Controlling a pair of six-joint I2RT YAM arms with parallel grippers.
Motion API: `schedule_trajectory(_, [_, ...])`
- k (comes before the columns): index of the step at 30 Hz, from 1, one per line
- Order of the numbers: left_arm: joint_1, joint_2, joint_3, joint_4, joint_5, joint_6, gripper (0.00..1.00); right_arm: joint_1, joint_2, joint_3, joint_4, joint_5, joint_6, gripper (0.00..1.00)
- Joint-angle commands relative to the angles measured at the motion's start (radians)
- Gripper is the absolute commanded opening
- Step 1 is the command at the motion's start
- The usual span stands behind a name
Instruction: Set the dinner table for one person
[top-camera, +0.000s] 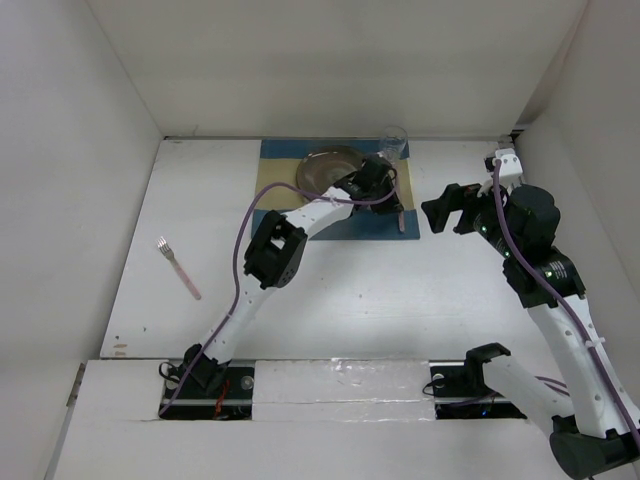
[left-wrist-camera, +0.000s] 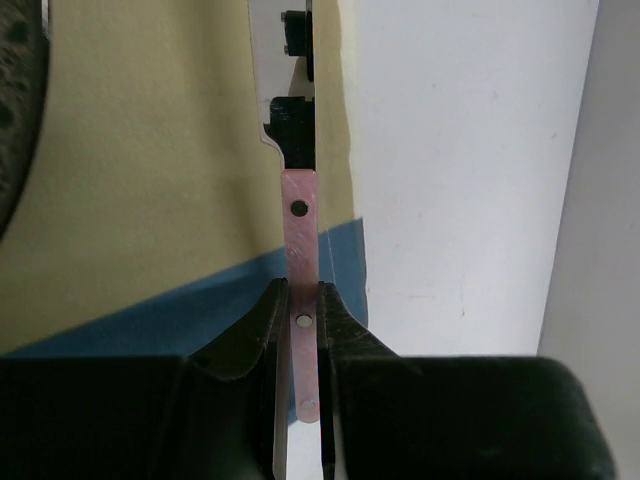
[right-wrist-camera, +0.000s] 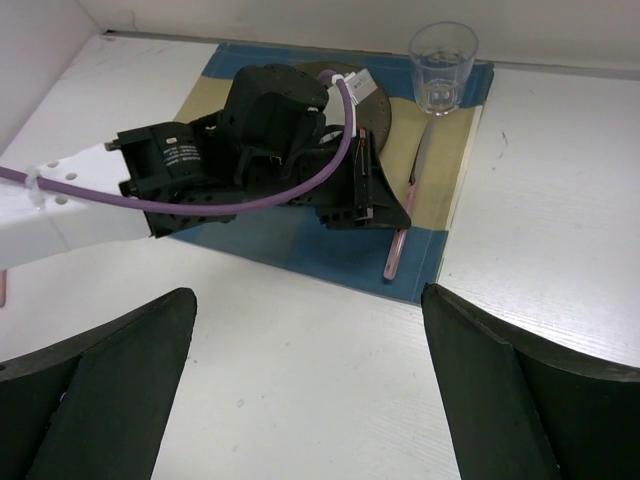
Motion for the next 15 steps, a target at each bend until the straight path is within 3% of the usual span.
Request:
schedule_trajectory(1, [0.014, 0.010, 0.073, 0.056, 0.021, -0.010, 0.00, -0.004, -0.012, 0.004, 0.013, -0.011, -0.010, 1.00])
schedule_trajectory(15, [0.033, 0.072, 0.093, 0.076, 0.081, -0.029, 0.00, 0.005, -0.021, 0.004, 0.022, -0.002, -0.010, 1.00])
